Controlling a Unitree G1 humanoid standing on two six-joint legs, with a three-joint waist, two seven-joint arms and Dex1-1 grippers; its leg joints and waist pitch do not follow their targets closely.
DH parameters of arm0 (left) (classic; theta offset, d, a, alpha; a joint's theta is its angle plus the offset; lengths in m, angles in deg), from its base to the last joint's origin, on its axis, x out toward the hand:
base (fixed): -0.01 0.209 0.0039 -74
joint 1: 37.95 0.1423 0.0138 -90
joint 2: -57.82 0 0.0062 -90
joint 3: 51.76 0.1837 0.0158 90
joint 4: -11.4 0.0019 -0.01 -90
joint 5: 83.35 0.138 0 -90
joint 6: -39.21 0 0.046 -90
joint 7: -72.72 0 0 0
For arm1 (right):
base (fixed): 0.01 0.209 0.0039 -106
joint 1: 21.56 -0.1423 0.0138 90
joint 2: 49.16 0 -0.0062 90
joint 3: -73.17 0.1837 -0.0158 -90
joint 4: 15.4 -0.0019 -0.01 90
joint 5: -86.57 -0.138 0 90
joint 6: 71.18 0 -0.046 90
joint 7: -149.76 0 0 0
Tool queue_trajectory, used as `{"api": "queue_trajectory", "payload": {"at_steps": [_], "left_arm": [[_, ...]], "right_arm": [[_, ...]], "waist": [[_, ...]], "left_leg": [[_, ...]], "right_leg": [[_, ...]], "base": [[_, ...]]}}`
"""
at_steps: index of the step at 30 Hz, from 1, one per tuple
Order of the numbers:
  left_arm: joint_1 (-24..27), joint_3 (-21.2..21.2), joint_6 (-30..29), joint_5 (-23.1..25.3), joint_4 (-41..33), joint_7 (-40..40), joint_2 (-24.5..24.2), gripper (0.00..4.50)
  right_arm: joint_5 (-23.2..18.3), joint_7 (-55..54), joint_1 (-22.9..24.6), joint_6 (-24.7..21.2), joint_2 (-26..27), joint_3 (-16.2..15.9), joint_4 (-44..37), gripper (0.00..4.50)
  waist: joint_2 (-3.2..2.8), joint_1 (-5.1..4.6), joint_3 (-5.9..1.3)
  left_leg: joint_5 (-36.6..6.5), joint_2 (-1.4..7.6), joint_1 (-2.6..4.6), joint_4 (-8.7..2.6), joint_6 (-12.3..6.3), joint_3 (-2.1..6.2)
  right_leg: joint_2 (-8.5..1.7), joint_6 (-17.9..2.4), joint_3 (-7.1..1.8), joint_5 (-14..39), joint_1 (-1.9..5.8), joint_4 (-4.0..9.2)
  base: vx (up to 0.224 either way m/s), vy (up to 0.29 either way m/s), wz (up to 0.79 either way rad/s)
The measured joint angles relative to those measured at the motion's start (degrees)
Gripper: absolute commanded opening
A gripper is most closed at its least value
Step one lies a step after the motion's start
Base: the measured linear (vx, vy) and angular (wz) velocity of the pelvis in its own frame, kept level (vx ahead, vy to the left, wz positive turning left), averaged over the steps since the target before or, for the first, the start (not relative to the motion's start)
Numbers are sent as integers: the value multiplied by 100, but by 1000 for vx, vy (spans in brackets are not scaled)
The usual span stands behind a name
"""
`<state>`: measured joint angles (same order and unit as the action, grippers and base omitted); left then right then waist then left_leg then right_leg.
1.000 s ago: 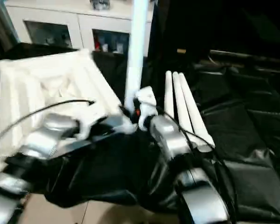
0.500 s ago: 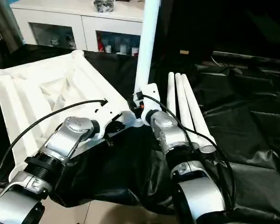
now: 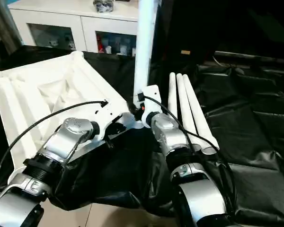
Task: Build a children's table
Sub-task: Insert table leg to table base
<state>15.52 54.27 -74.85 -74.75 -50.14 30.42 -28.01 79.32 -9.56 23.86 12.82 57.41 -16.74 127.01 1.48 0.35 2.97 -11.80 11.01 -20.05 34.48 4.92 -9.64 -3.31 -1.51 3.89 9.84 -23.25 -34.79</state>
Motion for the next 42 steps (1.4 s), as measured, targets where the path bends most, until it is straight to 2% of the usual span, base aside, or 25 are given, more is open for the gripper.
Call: {"api": "queue_trajectory", "payload": {"at_steps": [6,9,12,15,17,21,26,30,34,36,42], "left_arm": [[5,-17,171,-99,-1,-135,-121,0],[27,-41,382,-123,-1,-291,-220,0],[42,-44,559,-219,-1,-519,-310,0],[73,-27,837,-252,-1,-804,-393,0],[106,-5,1008,-319,-1,-1051,-492,0],[229,69,1424,-550,-1,-1788,-708,0],[255,183,1669,-689,1,-2482,-855,0],[257,193,1781,-780,12,-2786,-926,0],[256,190,1896,-931,9,-3122,-1000,0],[256,191,1954,-941,14,-3208,-1030,0],[255,191,2048,-940,69,-3254,-1051,0]], "right_arm": [[-109,279,34,-48,0,15,-173,368],[-113,439,128,-147,-15,8,-454,398],[-163,851,319,-389,-161,-65,-910,398],[-189,1287,514,-605,-399,-212,-1374,398],[-205,1683,723,-718,-638,-410,-1771,398],[-283,2784,1342,-993,-1493,-897,-2835,398],[-363,3654,1727,-1268,-2158,-1132,-3618,398],[-397,3872,1817,-1397,-2340,-1186,-3890,398],[-416,4010,1989,-1586,-2525,-1295,-4018,398],[-415,4055,2025,-1636,-2546,-1349,-4048,372],[-364,4040,2024,-1636,-2553,-1365,-4066,334]], "waist": [[-27,-6,18],[-44,3,29],[-52,35,37],[-60,126,42],[-61,177,43],[-67,320,47],[-80,331,54],[-91,310,59],[-107,341,60],[-113,337,62],[-114,329,62]], "left_leg": [[0,0,-15,-10,0,-1],[1,1,-49,-13,0,-3],[2,2,-93,-13,-3,-3],[45,2,-96,-11,-67,-12],[49,2,-103,-12,-76,-18],[47,3,-102,-19,-81,-20],[42,3,-96,-15,-69,-29],[43,4,-93,-16,-67,-26],[44,7,-98,-17,-65,-25],[45,7,-100,-13,-65,-26],[45,7,-100,-11,-65,-26]], "right_leg": [[0,-4,0,-3,-27,-1],[1,-40,0,-24,-60,-3],[1,-38,2,-21,-79,0],[0,-40,1,-17,-97,3],[-2,-41,0,-16,-100,11],[-4,-40,1,-15,-83,37],[-9,-39,-6,-17,-63,35],[-8,-36,-4,-21,-66,27],[-8,-36,-1,-20,-65,27],[-8,-35,-1,-21,-64,27],[-8,-35,-1,-21,-64,25]], "base": [[0,0,0],[0,0,0],[0,0,0],[0,0,0],[0,0,0],[0,0,0],[0,0,0],[0,0,0],[0,0,0],[0,0,0],[0,0,0]]}}
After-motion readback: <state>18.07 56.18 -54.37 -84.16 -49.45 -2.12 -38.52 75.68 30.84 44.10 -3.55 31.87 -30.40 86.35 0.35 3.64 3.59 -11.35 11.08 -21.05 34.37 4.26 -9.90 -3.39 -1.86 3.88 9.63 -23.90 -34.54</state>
